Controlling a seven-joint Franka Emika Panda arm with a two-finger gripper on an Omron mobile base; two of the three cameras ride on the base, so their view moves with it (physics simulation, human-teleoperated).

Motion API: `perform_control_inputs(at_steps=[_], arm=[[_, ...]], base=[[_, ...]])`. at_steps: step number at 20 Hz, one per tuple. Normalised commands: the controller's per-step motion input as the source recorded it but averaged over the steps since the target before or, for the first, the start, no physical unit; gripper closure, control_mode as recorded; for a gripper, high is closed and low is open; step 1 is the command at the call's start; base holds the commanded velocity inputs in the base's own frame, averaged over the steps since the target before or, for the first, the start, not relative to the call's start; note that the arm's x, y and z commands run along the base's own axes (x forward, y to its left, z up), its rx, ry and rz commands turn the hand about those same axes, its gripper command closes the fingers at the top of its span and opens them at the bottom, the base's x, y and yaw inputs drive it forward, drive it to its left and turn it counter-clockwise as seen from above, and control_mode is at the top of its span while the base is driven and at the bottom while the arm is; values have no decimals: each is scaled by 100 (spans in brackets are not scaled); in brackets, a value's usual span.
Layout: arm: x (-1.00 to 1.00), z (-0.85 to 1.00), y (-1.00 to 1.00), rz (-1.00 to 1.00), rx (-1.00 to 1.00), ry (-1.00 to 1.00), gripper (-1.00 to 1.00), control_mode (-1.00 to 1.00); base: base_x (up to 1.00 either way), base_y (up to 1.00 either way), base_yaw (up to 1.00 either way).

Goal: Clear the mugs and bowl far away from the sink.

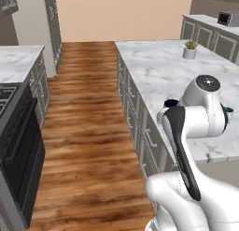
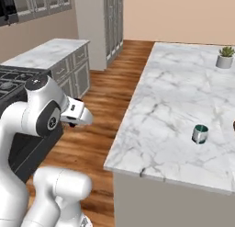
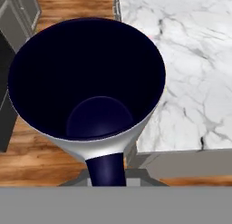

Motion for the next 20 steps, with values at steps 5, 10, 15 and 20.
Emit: perform_control_inputs(at_steps=[5, 10, 15, 20], arm=[[0, 0, 0, 0, 0, 0, 100, 100], [0, 0, 0, 0, 0, 0, 100, 100], [0, 0, 0, 0, 0, 0, 100, 100], [24, -15, 0, -6, 0, 7, 100, -100]], base=[[0, -88, -6], [47, -63, -3], [63, -56, -27], [34, -6, -23]])
